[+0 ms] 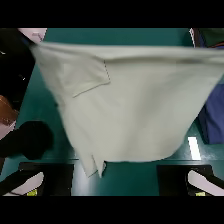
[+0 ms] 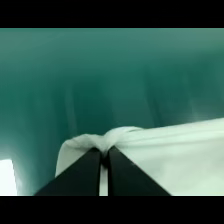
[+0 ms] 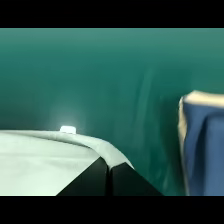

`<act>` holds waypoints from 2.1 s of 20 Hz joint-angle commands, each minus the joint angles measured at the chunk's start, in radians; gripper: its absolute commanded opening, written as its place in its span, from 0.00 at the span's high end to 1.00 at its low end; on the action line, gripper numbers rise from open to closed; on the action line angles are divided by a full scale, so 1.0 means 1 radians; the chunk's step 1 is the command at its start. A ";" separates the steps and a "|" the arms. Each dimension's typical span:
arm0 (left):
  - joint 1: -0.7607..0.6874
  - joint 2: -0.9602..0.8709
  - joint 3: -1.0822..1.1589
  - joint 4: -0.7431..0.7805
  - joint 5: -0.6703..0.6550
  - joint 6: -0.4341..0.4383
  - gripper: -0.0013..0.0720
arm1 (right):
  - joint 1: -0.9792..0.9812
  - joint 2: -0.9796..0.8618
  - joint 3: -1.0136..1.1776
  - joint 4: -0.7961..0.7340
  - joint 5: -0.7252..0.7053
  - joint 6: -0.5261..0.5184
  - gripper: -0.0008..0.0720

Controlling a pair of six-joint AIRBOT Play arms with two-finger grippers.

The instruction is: Fold the shirts.

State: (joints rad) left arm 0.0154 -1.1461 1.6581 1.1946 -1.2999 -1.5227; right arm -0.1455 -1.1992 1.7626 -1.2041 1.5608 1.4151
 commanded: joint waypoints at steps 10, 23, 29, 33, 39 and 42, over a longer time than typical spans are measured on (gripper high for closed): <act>0.001 -0.463 -0.032 -0.032 0.436 0.013 0.95 | 0.080 -0.511 0.058 0.007 -0.231 0.001 0.97; 0.001 -0.463 -0.303 -0.021 0.156 0.066 0.95 | 0.102 -0.381 -0.337 0.001 -0.324 -0.001 0.97; 0.008 -0.393 -0.324 -0.010 0.140 0.059 0.30 | 0.094 -0.310 -0.355 0.051 -0.315 -0.002 0.39; 0.008 -0.190 -0.423 0.142 0.028 0.057 0.30 | 0.072 -0.167 -0.355 0.029 -0.200 -0.003 0.39; -0.025 0.142 -0.934 0.074 0.021 -0.005 0.30 | 0.075 -0.034 -0.355 0.033 -0.137 -0.003 0.39; -0.080 0.231 -1.109 -0.007 0.068 -0.023 0.30 | 0.076 -0.010 -0.355 0.034 -0.136 -0.003 0.39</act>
State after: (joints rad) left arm -0.0261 -1.0153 0.7231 1.2541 -1.2648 -1.5219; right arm -0.0700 -1.2438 1.4082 -1.1713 1.4113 1.4128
